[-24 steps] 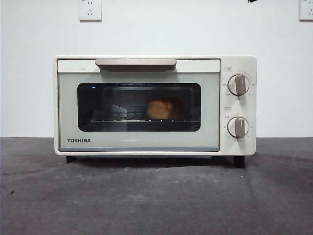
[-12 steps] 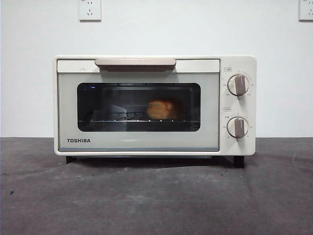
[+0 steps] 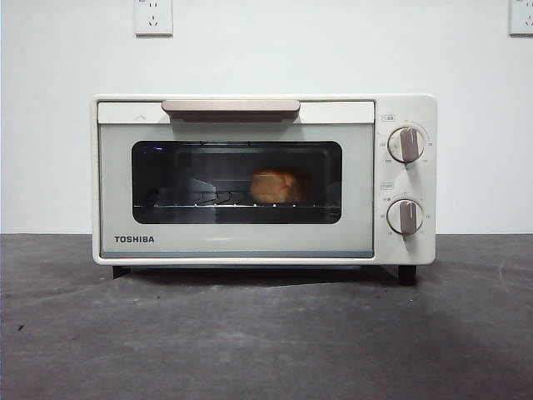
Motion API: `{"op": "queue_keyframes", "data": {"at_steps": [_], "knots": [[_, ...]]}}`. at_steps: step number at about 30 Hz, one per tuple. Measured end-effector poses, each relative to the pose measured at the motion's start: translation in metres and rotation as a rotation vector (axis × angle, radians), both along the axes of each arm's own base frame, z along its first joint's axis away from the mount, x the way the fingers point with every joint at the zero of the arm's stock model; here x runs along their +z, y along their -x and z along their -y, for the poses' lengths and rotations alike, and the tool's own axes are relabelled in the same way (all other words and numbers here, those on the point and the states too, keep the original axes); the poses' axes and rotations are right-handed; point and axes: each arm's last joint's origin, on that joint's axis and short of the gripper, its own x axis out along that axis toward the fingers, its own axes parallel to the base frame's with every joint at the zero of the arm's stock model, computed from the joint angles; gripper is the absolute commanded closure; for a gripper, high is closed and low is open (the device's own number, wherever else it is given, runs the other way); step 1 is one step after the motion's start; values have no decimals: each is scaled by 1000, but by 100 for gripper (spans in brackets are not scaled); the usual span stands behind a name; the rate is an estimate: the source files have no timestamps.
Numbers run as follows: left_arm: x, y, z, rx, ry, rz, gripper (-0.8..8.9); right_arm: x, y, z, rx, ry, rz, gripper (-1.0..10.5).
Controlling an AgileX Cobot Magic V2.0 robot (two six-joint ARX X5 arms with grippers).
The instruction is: The left arm flap open the oven, the right arm pick bread and place it into oven, the left arm flap close the oven
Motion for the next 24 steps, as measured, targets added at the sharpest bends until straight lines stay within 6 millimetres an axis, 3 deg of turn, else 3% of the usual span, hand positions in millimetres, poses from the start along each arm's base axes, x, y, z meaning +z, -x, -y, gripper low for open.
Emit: {"op": "queue_keyframes", "data": {"at_steps": [10,16,24], "knots": [[0,0,0,0,0,0,794,-59,7,3,-44,1,26,938],[0,0,0,0,0,0,794,-76,9,3,-45,-5,33,938],[0,0,0,0,0,0,794,-84,9,3,-45,-19,20,938]]}}
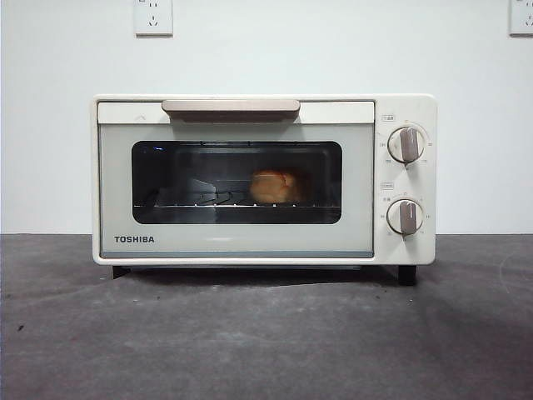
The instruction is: The left arm flap open the oven, the right arm pick bread and place it into oven, the left arm flap close the oven
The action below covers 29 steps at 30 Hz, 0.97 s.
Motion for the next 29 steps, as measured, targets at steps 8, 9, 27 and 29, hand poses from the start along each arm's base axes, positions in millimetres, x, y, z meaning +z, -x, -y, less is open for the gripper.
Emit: {"op": "queue_keyframes", "data": {"at_steps": [8,9,27,29], "knots": [[0,0,0,0,0,0,794,-15,-1,0,-1,-25,-123,938],[0,0,0,0,0,0,794,-17,-1,0,-10,-25,-148,938],[0,0,0,0,0,0,794,-21,0,1,-31,-37,-196,938],[0,0,0,0,0,0,794,-21,0,1,-31,-38,-196,938]]}}
